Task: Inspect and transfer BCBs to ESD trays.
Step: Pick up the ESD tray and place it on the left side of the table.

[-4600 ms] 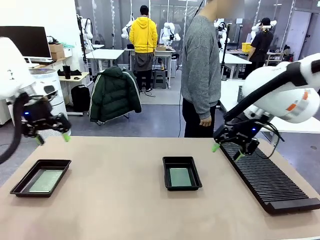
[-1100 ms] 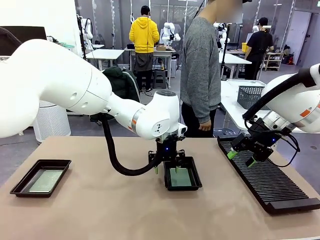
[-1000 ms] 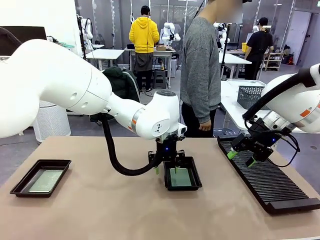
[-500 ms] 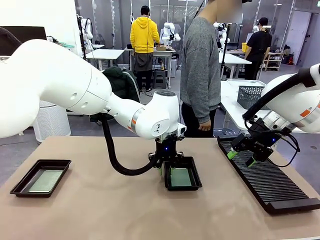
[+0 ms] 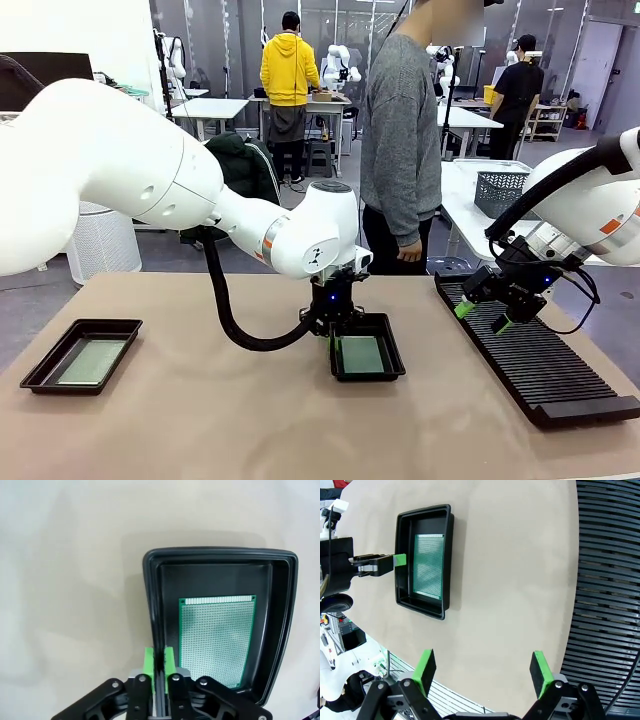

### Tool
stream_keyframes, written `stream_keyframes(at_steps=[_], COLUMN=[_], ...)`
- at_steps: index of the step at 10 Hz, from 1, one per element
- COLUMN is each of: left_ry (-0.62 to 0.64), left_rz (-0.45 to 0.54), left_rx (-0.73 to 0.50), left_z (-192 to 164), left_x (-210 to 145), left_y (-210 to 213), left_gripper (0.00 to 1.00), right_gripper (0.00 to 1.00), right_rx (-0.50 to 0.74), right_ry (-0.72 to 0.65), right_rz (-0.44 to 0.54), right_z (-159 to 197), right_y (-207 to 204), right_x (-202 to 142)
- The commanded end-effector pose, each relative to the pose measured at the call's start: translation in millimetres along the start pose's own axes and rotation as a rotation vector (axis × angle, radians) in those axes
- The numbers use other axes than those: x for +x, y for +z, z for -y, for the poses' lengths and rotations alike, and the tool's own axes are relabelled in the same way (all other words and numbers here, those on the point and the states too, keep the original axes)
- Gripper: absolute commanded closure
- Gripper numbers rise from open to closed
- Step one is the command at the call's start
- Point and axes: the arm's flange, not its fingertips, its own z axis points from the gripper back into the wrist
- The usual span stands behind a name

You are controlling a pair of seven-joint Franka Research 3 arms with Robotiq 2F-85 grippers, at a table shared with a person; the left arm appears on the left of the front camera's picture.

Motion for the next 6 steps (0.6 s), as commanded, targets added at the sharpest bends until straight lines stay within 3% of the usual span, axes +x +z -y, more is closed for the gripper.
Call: stream_keyframes(at_steps=[1, 6], left_ry=[0.016, 0.022], left_rz=[0.041, 0.021], left_rx=[0.029, 0.015], left_z=[-2, -14], left_x=[-7, -13], left_y=[0, 7], left_gripper=[1.0, 1.0], right_gripper=[0.0, 0.0], right_rx=[0.002, 0.002], right_ry=[-0.007, -0.007], right_rz=[0.001, 0.001], right_z=[-1, -1], right_y=[1, 1], right_x=[-1, -1])
